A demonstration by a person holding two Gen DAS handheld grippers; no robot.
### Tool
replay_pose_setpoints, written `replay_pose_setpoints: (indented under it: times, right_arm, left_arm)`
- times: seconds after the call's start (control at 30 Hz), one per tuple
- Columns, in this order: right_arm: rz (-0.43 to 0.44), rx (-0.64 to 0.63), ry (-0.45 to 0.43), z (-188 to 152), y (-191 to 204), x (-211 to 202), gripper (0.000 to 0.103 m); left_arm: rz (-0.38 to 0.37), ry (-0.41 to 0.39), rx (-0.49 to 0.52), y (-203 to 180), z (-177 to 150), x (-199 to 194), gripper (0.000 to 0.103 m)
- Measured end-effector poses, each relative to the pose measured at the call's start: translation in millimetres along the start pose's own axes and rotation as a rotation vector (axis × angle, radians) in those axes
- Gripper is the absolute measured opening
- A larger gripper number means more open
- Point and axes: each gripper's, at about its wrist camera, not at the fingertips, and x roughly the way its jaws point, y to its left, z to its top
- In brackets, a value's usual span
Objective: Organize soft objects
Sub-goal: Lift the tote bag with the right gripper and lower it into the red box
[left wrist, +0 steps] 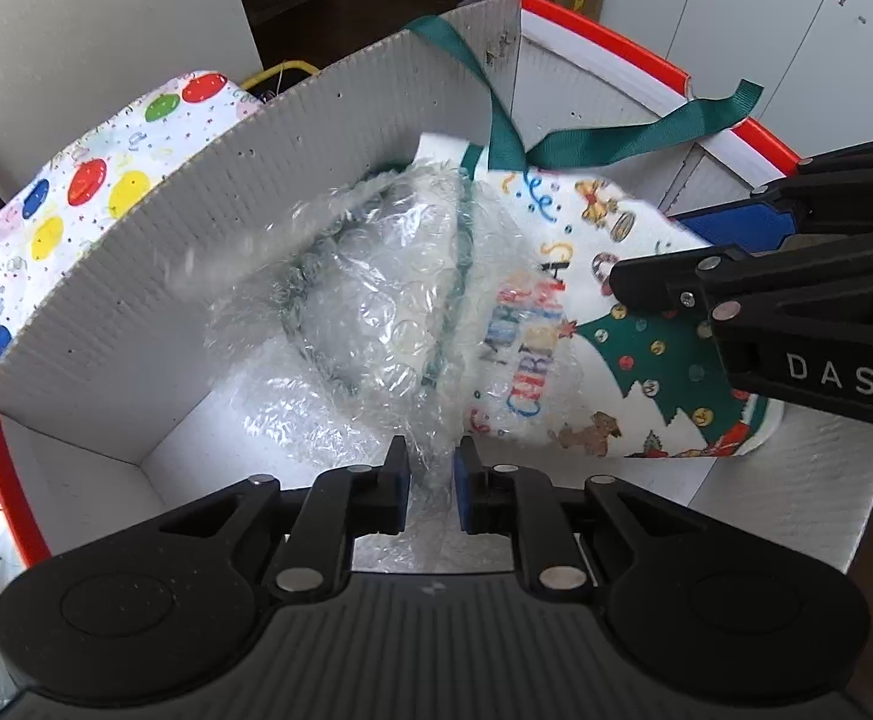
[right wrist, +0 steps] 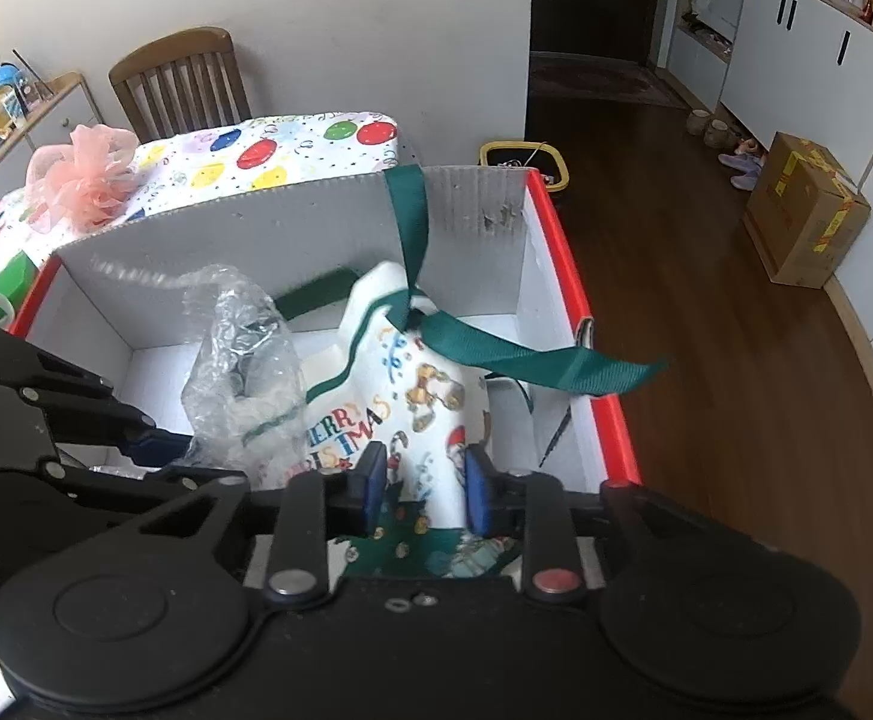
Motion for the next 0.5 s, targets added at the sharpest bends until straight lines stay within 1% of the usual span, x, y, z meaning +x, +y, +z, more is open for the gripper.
replay_pose_setpoints:
  times: [0.07,0.1,0.13,0.17,0.23,0.3,0.33,0.37,0.5]
  right_arm:
    - [-0.008,-0.002,-0.007,-0.4,2.7,-2.5,0.033]
    - [-0.011,-0.011,-0.012,-0.6,4.6,-4.4,0.035]
    - [-0.011,-0.019,-0.016,-0.7,5.6,-6.4,0.041]
    - [-0.013,-0.026,-0.02,-1.5,6.4,-8.8,0.049]
    - [-0.017,-0.04,-0.035,-2.3,8.8,-13.8,0.055]
    - [-0.02,-0.055,-0.044,-2.8,11.3,-18.6,0.058]
    - [-0.023,-0.059,-0.049,-2.6,12.0,-21.0,0.06]
    - [-0.023,-0.062,-0.057,-2.4,12.0,-24.1,0.062]
    - [-0.002,-0.051,-0.088,-1.3,9.2,-38.3,0.065]
  left_arm:
    - [0.012,-0.011,0.007,-2.2,-2.4,-4.2,0.019]
    - [0.014,-0.018,0.008,-2.6,-3.1,-6.1,0.022]
    - [0.015,-0.026,0.004,-2.1,-4.5,-8.6,0.025]
    - [0.016,-0.032,-0.005,-1.2,-5.5,-11.1,0.03]
    - [0.008,-0.05,-0.019,-0.1,-7.3,-17.2,0.04]
    - [0.006,-0.078,-0.022,-0.6,-9.4,-24.8,0.068]
    - [0.009,-0.096,-0.022,-1.1,-10.5,-29.4,0.07]
    - [0.013,-0.113,-0.024,-2.4,-11.2,-34.4,0.07]
    - [0.019,-0.162,-0.046,-1.4,-12.7,-52.5,0.07]
